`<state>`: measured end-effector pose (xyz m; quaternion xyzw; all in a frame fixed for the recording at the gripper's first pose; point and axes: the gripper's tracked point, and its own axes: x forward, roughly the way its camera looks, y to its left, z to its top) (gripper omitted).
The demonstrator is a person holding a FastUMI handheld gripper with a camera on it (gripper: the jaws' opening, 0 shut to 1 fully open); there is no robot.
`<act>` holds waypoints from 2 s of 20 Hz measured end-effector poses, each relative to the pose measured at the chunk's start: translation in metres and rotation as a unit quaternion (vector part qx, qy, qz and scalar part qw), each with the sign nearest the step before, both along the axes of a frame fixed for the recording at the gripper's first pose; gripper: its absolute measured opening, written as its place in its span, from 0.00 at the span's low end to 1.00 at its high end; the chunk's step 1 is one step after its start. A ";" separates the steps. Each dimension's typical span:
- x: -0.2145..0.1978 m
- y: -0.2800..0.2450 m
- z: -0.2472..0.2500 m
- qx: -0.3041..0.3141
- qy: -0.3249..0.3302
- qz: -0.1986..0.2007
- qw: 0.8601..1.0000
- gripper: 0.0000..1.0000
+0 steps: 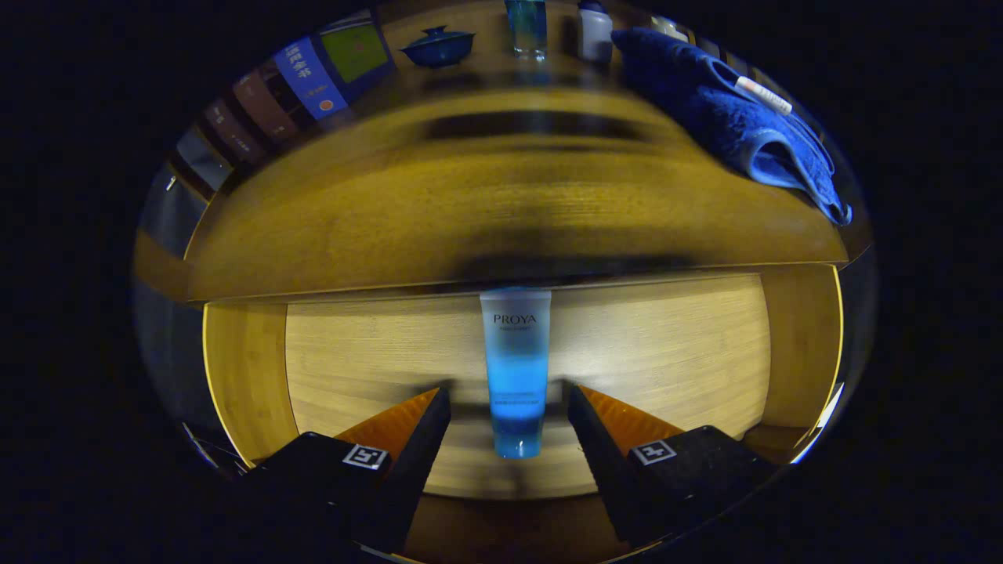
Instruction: Pull open the drawer, take out the items inside it, and place them on the countertop above the cabinet.
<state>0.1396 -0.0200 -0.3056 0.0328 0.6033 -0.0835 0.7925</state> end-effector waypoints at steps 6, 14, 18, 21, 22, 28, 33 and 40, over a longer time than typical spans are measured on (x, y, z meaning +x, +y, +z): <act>-0.007 0.000 -0.016 -0.015 0.055 0.007 0.998 0.69; -0.012 -0.004 -0.007 0.006 0.049 0.005 0.999 0.37; -0.021 -0.005 0.022 0.011 0.009 0.013 1.000 0.37; -0.045 0.002 0.056 0.038 -0.010 0.015 0.999 0.37; -0.049 0.004 0.060 0.044 -0.020 0.016 0.999 0.37; -0.042 0.010 0.137 0.061 -0.109 0.027 0.992 0.37; 0.033 0.007 0.172 0.043 -0.149 0.051 0.987 0.37; 0.128 -0.013 0.145 0.009 -0.118 0.045 0.992 0.37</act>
